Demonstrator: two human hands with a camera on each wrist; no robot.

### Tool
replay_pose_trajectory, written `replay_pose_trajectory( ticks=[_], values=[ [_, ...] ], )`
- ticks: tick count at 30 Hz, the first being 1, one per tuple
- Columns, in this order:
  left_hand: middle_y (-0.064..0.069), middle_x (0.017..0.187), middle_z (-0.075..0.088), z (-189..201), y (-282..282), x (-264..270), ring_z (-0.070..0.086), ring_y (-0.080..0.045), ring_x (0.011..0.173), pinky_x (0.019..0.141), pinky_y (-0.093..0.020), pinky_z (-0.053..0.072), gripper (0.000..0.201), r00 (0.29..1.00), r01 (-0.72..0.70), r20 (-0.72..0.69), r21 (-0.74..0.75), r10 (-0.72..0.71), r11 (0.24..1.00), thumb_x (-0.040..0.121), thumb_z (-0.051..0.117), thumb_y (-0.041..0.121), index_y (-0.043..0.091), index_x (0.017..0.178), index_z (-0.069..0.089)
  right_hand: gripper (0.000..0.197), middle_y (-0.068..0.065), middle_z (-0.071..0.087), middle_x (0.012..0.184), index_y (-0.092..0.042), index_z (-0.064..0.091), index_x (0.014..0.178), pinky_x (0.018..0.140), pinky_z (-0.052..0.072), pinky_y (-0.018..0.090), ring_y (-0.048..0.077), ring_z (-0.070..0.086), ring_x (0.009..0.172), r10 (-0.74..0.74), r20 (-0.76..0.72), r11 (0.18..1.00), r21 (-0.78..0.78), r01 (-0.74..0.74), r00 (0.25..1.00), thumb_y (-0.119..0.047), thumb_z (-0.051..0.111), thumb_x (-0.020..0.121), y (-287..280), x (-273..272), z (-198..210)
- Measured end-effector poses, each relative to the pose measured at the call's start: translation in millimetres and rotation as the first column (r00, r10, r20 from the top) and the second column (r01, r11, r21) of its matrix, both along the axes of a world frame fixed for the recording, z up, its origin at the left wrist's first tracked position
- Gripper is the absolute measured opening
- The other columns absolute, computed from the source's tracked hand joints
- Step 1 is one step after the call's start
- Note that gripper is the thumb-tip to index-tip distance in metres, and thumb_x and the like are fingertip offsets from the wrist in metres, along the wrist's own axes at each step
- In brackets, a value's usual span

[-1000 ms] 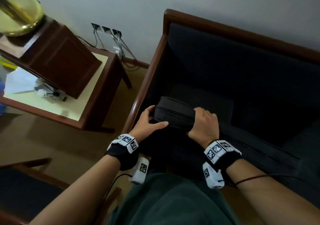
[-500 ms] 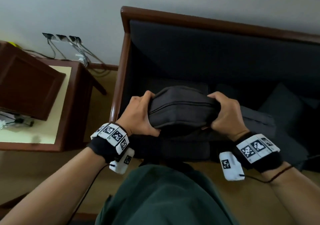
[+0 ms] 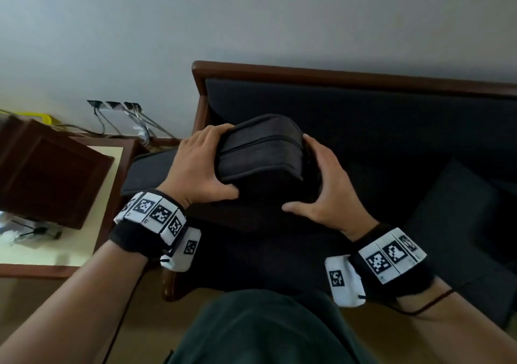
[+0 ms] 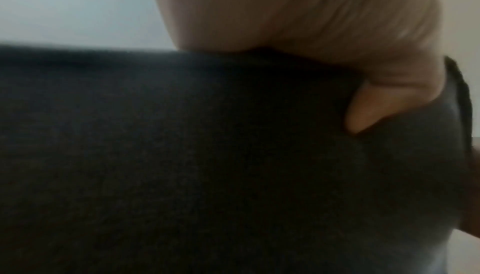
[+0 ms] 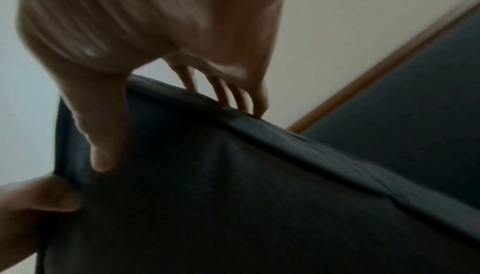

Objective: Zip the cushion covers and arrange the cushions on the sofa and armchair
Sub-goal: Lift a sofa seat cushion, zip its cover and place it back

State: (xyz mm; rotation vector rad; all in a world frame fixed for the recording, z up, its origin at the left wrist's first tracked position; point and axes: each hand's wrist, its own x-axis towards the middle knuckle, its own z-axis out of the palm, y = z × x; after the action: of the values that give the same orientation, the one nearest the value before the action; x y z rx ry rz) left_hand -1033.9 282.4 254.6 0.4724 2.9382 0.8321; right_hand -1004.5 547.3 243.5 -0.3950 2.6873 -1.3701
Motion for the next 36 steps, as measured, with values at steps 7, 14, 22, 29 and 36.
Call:
replay_pose_trajectory(
  ticks=[7,14,22,29,36],
  values=[
    [-0.002,0.145,0.043,-4,37,-5,0.040,-0.025,0.132,0.110,-0.039,0.027,0.112,0.994,0.103,-0.024,-0.100,-0.106,0.990,0.055,0.057,0.068,0.022,0.152,0.024,0.125,0.003,0.040,0.148,-0.022,0.031,0.147,0.112,0.038,0.038,0.015,0.039,0.136,-0.050,-0.048,0.999,0.000,0.050,0.998,-0.027,0.097,0.040,9,-33,17],
    [0.001,0.151,0.039,-29,-11,3,0.037,-0.025,0.137,0.114,-0.043,0.024,0.119,0.995,0.010,0.101,-0.197,0.010,0.980,0.049,0.060,0.084,0.033,0.151,0.025,0.112,-0.018,0.054,0.117,-0.032,0.044,0.126,0.088,0.050,0.016,0.005,0.054,0.113,-0.328,0.136,0.936,-0.088,0.341,0.935,0.012,0.091,0.034,95,-6,12],
    [0.010,0.144,0.035,-57,66,24,0.041,-0.005,0.132,0.107,-0.020,0.038,0.111,0.984,-0.006,0.161,0.439,-0.073,0.898,0.050,0.086,0.054,0.050,0.141,0.021,0.095,0.001,0.045,0.134,-0.023,0.037,0.141,0.115,0.022,0.051,0.025,0.037,0.133,-0.086,0.153,0.718,0.695,-0.045,0.984,-0.031,0.078,0.055,62,-17,34],
    [0.004,0.149,0.036,-82,96,30,0.039,-0.010,0.136,0.110,-0.026,0.036,0.130,0.920,0.022,0.350,0.406,-0.177,0.914,0.048,0.093,0.047,0.030,0.149,0.012,0.085,-0.004,0.053,0.112,-0.023,0.047,0.126,0.104,0.031,0.042,0.021,0.054,0.105,0.009,-0.101,0.739,0.670,0.061,0.995,-0.031,0.072,0.045,64,9,7],
    [-0.010,0.111,0.065,-89,114,34,0.065,-0.031,0.096,0.081,-0.032,0.043,0.115,0.960,0.123,0.235,0.138,-0.153,0.983,0.041,0.065,0.071,0.000,0.130,0.047,0.062,-0.007,0.064,0.096,-0.018,0.061,0.105,0.089,0.029,0.032,0.018,0.061,0.088,-0.127,-0.269,0.838,0.485,0.249,0.955,-0.025,0.060,0.043,83,30,2]
  ],
)
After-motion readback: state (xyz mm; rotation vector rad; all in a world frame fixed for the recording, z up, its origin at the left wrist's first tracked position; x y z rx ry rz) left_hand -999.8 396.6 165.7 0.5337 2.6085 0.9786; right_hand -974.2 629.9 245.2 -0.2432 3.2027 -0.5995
